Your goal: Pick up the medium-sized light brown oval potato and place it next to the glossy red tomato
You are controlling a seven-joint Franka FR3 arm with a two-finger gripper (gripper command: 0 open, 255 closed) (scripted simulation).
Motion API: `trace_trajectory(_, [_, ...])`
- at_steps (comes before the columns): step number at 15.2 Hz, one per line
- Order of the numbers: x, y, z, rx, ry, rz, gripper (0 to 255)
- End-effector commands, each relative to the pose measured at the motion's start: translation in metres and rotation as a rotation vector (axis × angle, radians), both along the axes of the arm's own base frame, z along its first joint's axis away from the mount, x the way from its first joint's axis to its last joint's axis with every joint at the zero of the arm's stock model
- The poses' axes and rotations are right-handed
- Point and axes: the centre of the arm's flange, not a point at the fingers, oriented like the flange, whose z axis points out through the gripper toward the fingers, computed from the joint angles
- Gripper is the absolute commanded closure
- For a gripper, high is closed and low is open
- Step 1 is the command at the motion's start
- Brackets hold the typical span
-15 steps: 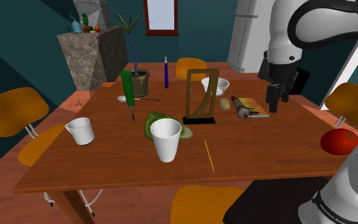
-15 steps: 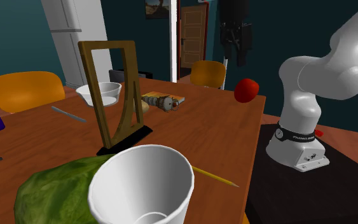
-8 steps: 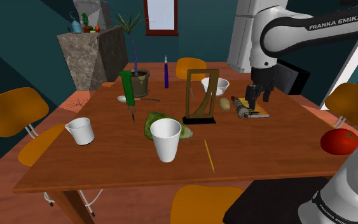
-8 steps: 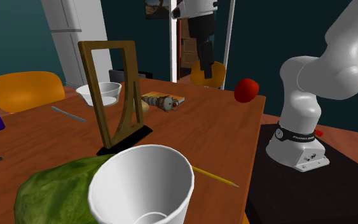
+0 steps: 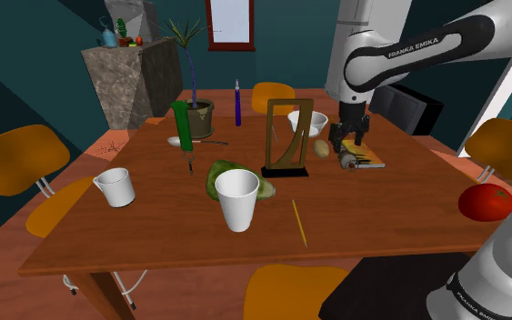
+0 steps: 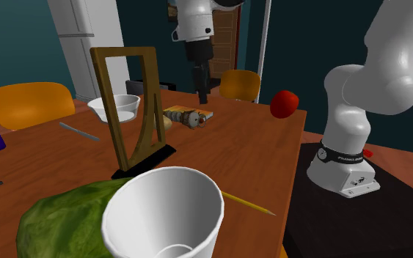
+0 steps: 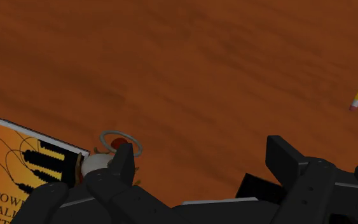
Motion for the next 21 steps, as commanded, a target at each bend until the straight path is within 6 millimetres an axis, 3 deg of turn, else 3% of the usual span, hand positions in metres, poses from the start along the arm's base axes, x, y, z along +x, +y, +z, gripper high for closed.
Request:
trace_trajectory(1, [0.021,-0.015,-0.01,0.004,-0.014,-0.031,0])
trace_trajectory(17, [0.165,-0.135,-0.085,0.043,-0.111,-0.269,0])
trace_trajectory(21, [0.164,-0.134,-0.106,0.043,-0.111,-0.269,0])
